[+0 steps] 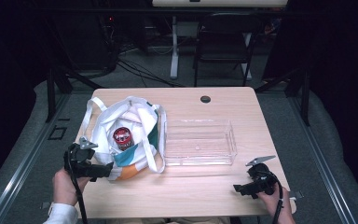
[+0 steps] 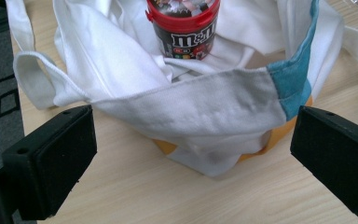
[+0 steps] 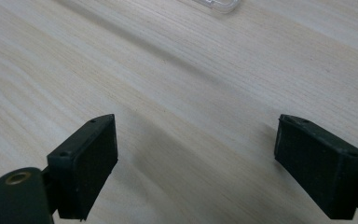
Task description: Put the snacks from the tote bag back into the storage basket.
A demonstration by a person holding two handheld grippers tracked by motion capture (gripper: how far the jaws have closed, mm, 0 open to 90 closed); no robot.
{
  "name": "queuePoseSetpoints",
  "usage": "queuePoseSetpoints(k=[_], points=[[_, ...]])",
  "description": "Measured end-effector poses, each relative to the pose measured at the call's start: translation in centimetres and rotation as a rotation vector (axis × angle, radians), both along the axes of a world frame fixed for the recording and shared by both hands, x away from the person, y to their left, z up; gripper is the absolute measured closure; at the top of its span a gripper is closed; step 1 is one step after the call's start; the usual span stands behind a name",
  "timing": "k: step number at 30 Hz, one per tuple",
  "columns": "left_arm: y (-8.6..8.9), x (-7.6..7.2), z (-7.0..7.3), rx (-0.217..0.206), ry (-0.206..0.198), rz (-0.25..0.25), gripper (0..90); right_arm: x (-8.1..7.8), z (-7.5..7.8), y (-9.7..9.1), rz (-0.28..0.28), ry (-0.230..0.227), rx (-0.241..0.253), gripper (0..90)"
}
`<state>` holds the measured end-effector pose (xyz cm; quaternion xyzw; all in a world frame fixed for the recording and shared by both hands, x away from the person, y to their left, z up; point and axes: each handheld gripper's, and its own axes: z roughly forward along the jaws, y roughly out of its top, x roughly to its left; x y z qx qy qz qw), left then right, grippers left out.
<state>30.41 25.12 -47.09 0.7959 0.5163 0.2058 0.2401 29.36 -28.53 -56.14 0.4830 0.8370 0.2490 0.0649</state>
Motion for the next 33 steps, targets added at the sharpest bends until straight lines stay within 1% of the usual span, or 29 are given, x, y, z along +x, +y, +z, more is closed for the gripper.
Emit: queuePoseSetpoints(k=[4, 5, 8, 11, 12, 15, 16, 17, 23, 25, 27, 28, 29, 30, 33], points=[[-0.1, 0.7, 0.5, -0.007, -0.014, 0.0, 0.3, 0.0, 0.0, 0.1, -0.002, -0.003, -0.006, 12.7], [-0.1, 0.7, 0.5, -0.007, -0.014, 0.0, 0.3, 0.0, 0.0, 0.1, -0.002, -0.003, -0.006, 12.7], [-0.5, 1.4, 0.9, -0.014, -0.015, -0.006, 0.3, 0.0, 0.0, 0.0, -0.001, 0.0, -0.003, 12.7], [-0.7, 1.8, 1.1, -0.011, -0.018, -0.007, 0.3, 0.0, 0.0, -0.1, -0.001, 0.001, -0.004, 12.7], [-0.8, 2.1, 1.2, -0.016, -0.01, -0.011, 0.3, 0.0, 0.0, 0.0, -0.002, 0.0, -0.004, 12.7], [-1.0, 2.6, 1.2, -0.013, -0.021, -0.011, 0.3, 0.0, 0.0, -0.1, -0.002, 0.0, -0.003, 12.7], [-1.0, 2.6, 1.2, -0.013, -0.021, -0.011, 0.3, 0.0, 0.0, -0.1, -0.002, 0.0, -0.003, 12.7], [-1.1, 2.9, 1.4, -0.02, -0.017, -0.014, 0.3, 0.0, 0.0, -0.1, -0.002, 0.0, -0.004, 12.7], [-1.3, 3.7, 1.7, -0.025, -0.024, -0.012, 0.5, 0.0, 0.0, -0.1, -0.001, 0.0, -0.01, 12.7], [-1.4, 4.3, 1.9, -0.026, -0.017, -0.019, 0.5, 0.0, 0.0, -0.1, -0.001, 0.0, -0.011, 12.7], [-1.5, 4.5, 1.8, -0.027, -0.019, -0.013, 0.5, 0.0, 0.0, -0.1, -0.001, 0.0, -0.01, 12.7], [-1.5, 4.8, 1.9, -0.027, -0.013, -0.018, 0.5, 0.0, 0.0, -0.1, -0.004, 0.0, -0.005, 12.7], [-1.5, 4.9, 1.8, -0.03, -0.012, -0.01, 0.5, 0.0, 0.0, -0.1, -0.005, -0.001, -0.006, 12.7], [-1.5, 4.9, 1.8, -0.03, -0.012, -0.01, 0.6, 0.0, 0.0, -0.1, -0.005, -0.001, -0.005, 12.7], [-1.6, 5.6, 1.9, -0.033, -0.007, -0.015, 0.6, 0.0, 0.0, -0.1, -0.004, -0.001, -0.005, 12.7]])
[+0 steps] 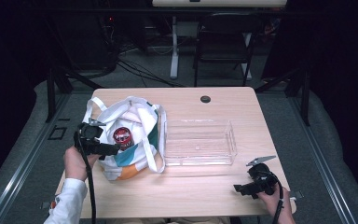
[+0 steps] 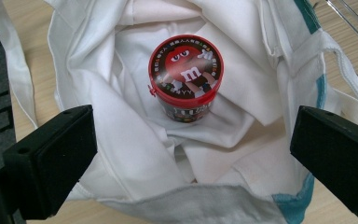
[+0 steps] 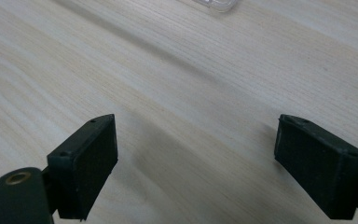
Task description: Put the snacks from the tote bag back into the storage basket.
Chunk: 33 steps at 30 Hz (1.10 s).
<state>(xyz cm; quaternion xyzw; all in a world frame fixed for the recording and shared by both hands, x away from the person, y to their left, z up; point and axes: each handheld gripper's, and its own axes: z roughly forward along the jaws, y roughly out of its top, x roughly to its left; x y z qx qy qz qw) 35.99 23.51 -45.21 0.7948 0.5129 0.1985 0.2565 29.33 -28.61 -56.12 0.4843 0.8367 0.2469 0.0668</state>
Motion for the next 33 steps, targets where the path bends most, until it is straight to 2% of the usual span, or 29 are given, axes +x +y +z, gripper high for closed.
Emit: queuePoseSetpoints(k=[12, 13, 22, 33], points=[[-0.8, 2.0, -0.1, -0.006, 0.013, -0.003, 0.6, 0.0, 0.0, 0.0, -0.002, 0.0, -0.001, 12.7], [-0.8, 2.2, -0.1, -0.011, 0.024, -0.013, 0.6, 0.0, 0.0, 0.0, -0.002, 0.0, -0.001, 12.7], [-1.2, 3.6, -0.5, -0.011, 0.042, -0.008, 0.5, 0.0, 0.0, 0.0, -0.003, 0.0, -0.001, 12.7], [-1.4, 5.0, -1.1, -0.023, 0.09, -0.013, 0.4, 0.0, 0.0, 0.0, 0.0, 0.0, 0.001, 12.7]])
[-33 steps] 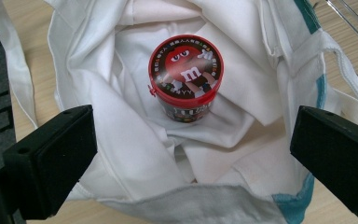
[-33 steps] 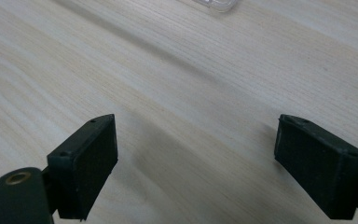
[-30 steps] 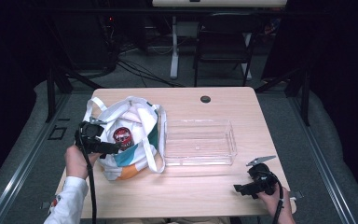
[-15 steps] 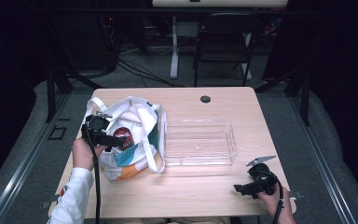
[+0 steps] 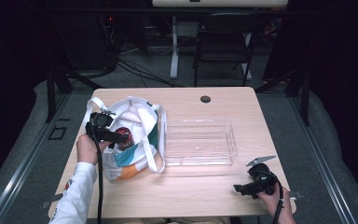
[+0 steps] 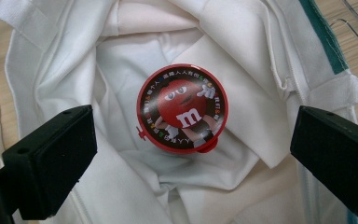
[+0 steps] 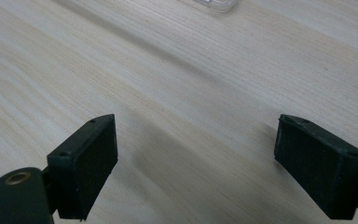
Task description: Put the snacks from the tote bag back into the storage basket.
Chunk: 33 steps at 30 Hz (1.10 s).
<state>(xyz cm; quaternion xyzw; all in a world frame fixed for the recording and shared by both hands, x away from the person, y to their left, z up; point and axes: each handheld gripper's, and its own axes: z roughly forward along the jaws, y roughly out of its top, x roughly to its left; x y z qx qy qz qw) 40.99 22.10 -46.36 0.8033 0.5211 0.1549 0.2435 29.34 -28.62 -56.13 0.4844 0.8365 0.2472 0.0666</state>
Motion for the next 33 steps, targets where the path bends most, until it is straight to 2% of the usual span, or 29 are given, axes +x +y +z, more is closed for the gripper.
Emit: queuePoseSetpoints(k=[15, 22, 33], points=[[-0.5, 1.7, -1.5, 0.001, 0.064, 0.015, 0.2, 0.0, -0.1, 0.1, -0.005, 0.001, 0.009, 12.7], [-0.7, 2.7, -2.4, 0.016, 0.108, 0.044, 1.1, 0.0, -0.1, 0.0, -0.003, 0.002, 0.011, 12.7], [-1.2, 3.5, -3.1, 0.047, 0.133, 0.05, 7.5, 0.0, 0.0, 0.0, -0.008, -0.004, 0.003, 12.7]])
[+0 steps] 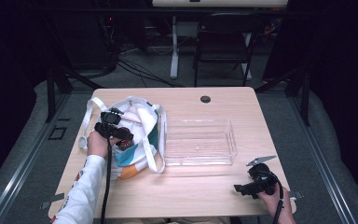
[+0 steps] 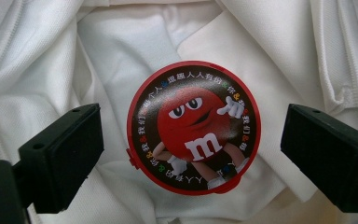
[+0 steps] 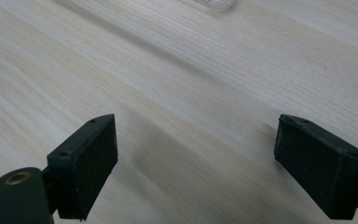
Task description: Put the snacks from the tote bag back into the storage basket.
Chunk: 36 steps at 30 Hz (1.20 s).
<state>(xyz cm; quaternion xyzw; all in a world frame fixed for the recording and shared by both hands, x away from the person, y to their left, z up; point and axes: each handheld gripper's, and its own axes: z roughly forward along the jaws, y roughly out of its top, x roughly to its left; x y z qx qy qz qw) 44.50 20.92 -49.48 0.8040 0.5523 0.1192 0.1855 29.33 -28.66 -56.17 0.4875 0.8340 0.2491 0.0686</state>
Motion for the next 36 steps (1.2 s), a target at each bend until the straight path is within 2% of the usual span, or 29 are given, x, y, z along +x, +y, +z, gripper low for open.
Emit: queuePoseSetpoints(k=[2, 11, 13, 17, 19, 22, 29, 36], points=[[0.0, 0.1, -0.1, 0.006, 0.007, -0.002, 10.0, 0.0, 0.0, -0.1, 0.004, 0.003, 0.006, 12.7], [-0.1, 0.4, -0.7, 0.011, 0.025, -0.014, 10.6, 0.0, 0.0, 0.0, 0.002, 0.004, 0.005, 12.7], [-0.1, 0.4, -0.8, 0.011, 0.023, -0.016, 14.7, 0.0, 0.0, 0.0, 0.002, 0.003, 0.006, 12.7], [-0.2, 0.5, -1.1, 0.022, 0.044, -0.028, 16.1, 0.0, 0.0, 0.0, 0.0, 0.003, 0.005, 12.7], [-0.2, 0.6, -1.3, 0.024, 0.042, -0.025, 17.8, 0.0, 0.0, 0.0, -0.002, 0.0, 0.001, 12.7], [-0.2, 0.6, -1.4, 0.034, 0.053, -0.026, 23.0, 0.0, 0.0, 0.0, 0.007, 0.006, 0.005, 12.7], [-0.4, 0.5, -1.5, 0.043, 0.045, -0.026, 25.3, 0.0, 0.0, 0.0, 0.006, 0.003, 0.007, 12.7], [-0.3, 0.5, -1.3, 0.048, 0.042, -0.049, 25.5, 0.0, 0.0, 0.0, 0.005, 0.003, 0.009, 12.7]])
